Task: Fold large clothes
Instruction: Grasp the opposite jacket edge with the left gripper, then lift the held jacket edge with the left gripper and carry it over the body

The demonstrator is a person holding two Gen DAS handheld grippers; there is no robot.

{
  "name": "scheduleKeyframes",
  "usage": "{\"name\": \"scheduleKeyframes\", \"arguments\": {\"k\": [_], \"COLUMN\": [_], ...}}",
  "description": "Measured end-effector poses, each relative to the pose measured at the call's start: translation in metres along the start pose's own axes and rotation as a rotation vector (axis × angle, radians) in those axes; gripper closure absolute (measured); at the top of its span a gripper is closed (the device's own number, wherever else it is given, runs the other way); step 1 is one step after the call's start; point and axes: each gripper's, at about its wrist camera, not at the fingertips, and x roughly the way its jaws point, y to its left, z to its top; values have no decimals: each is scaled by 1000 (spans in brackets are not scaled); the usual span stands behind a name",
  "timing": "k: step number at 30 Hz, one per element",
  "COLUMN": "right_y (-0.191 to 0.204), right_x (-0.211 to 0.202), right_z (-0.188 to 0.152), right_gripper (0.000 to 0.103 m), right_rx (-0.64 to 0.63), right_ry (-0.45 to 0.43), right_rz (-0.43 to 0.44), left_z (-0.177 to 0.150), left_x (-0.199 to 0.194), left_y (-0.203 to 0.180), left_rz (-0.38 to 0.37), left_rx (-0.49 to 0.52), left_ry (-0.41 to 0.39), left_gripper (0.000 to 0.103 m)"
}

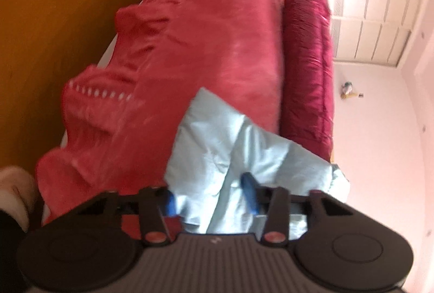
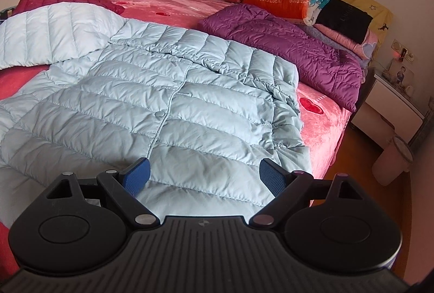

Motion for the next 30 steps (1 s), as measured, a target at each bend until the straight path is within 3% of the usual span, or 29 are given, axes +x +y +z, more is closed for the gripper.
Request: {"name": "scheduleKeyframes", "arguments": {"k": [4,14,23,30], "right_y": [-2,-18,-54,-91], "right_x": [0,3,14,29], "right_z": [2,6,5,1], "right_gripper": [0,0,0,0], "right_rx": [16,110,283,487], "right_ry": [-19,-86,-127,-151], "right_rz": [4,-10,-35,-14], "left_z": [-1,-12,-36,-75], "left_x": [-10,-42,-52,-35], "left_y": [-28,-115,-205,-273], "left_rz": [54,99,10,-75], "left_rx": [125,414,592,724], "left_ry": [-34,-128,-158,-100], "left_gripper": [88,92,92,92]}}
